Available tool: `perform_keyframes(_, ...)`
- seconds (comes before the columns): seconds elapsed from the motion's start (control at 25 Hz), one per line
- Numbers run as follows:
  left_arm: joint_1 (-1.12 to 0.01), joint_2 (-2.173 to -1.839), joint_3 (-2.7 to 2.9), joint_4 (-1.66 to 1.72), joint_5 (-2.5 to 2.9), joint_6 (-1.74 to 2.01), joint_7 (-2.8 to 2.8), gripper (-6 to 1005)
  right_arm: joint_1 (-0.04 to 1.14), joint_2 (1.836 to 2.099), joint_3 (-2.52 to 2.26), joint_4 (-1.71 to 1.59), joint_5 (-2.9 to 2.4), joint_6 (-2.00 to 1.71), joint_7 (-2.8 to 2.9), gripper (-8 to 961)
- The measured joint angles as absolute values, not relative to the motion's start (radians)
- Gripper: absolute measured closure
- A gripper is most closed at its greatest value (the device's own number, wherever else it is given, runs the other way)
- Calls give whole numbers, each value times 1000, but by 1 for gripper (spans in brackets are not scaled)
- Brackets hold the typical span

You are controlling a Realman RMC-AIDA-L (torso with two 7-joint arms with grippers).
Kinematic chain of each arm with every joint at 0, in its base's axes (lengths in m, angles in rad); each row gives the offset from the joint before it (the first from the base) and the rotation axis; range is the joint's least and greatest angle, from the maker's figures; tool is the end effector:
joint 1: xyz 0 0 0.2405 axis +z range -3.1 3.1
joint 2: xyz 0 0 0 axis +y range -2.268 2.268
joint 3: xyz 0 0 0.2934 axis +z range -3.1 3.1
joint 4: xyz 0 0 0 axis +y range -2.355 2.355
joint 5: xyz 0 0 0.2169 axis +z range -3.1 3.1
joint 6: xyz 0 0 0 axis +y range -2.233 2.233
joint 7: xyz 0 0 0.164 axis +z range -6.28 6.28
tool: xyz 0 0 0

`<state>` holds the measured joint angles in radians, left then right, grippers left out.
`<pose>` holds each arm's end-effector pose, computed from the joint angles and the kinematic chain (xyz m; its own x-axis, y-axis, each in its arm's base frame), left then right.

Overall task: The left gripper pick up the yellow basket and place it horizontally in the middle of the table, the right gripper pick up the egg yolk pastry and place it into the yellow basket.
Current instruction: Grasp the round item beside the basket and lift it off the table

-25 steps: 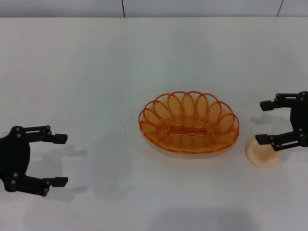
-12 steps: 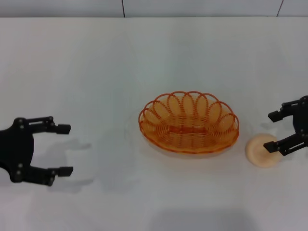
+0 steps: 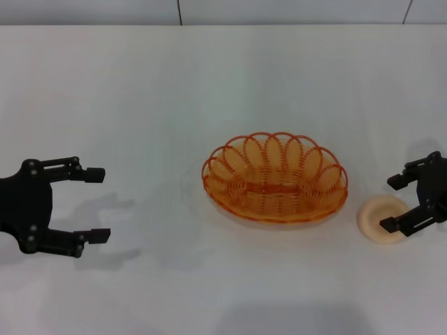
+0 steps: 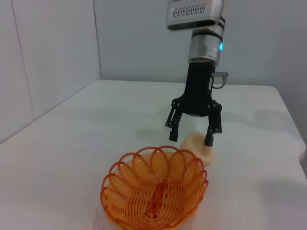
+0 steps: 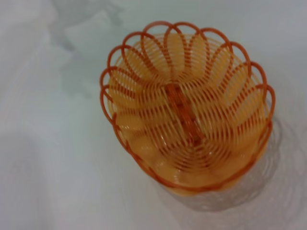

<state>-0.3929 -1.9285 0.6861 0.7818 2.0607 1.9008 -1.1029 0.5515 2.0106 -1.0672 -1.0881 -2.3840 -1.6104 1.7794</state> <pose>-0.3308 0.2954 0.0439 0.9276 0.0699 0.3671 0.1306 -0.9810 -0.1433 0.2812 0.3716 -0.0029 0.9293 -0.3407 0.1423 -0.3133 -0.9316 -0.1842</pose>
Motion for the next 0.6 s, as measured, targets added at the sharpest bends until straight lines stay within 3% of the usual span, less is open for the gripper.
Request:
perform_keyframes(0.2, -396, -1929, 686, 776, 2061, 1896, -1104, 113, 546, 2010, -1071, -1087, -2386, -1604, 1778, 109)
perform_keyframes(0.44, -410, -1929, 686, 759, 2068, 1863, -1115, 113, 546, 2010, -1073, -1088, -2377, -1609, 1768, 277)
perform_keyframes(0.6, -413, -1929, 686, 757, 2068, 1861, -1115, 113, 547, 2012, -1076, -1088, -2370, -1615, 1764, 457)
